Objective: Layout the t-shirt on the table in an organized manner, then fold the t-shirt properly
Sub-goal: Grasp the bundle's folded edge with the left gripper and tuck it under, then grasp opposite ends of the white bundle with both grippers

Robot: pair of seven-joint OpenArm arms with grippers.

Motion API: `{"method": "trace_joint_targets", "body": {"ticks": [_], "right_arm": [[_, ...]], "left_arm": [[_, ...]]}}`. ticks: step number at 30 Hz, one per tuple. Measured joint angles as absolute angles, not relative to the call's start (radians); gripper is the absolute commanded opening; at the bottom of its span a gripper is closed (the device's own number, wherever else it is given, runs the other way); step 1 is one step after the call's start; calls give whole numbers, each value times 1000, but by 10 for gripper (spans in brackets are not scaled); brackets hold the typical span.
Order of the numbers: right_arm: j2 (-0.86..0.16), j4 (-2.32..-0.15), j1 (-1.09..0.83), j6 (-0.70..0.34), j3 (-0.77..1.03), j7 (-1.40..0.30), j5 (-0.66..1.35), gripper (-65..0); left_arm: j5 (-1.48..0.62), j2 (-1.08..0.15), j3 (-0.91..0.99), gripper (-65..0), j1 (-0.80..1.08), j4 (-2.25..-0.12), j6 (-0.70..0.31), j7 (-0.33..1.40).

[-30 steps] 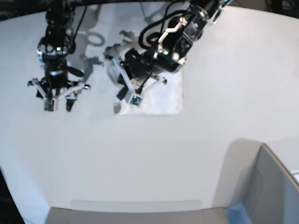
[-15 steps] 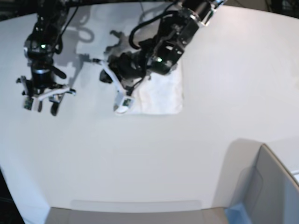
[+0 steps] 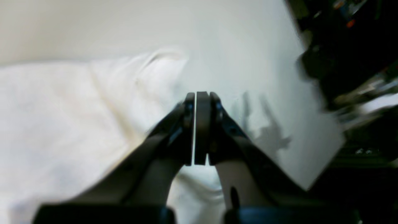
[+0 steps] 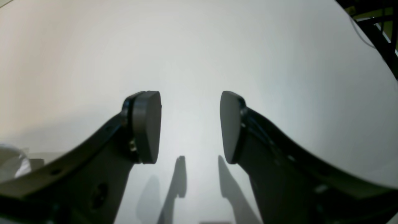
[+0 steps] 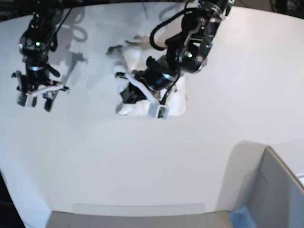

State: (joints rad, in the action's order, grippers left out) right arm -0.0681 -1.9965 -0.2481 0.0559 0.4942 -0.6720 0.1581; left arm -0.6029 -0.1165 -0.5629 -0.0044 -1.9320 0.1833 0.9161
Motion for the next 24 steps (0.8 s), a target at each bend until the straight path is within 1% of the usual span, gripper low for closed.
{"method": "trace_joint_targets", "body": {"ticks": [3,6,13,16,21,22,24], "right_arm": [[-60,-1996,-249,53,492,-672,159,-342],[-63,-1997,-249,54,492,-673,158,-342],[-60,-2000,-252,53,492,-672,158,-342],[-61,-2002,-271,54,492,-673,158,-342],[-64,-2003,-287,53,492,-672,158,-342],[-66,-2003,-287,53,492,-672,159,-342],[-66,-2008,-287,52,492,-672,201,-342]], "left_arm": [[-576,-134,-556,-644,-1,-1789,205,908],[-583,-115,-561,-644,-1,-1684,195,892],[-600,-15,-571,-643,-17,-1715,187,867],[-596,-28,-632,-643,-69,-1694,186,863],[-596,-25,-712,-643,-128,-1527,186,853],[-603,-25,-715,-643,-127,-1511,175,838],[-603,-25,-718,-644,-127,-1536,184,863]]}}
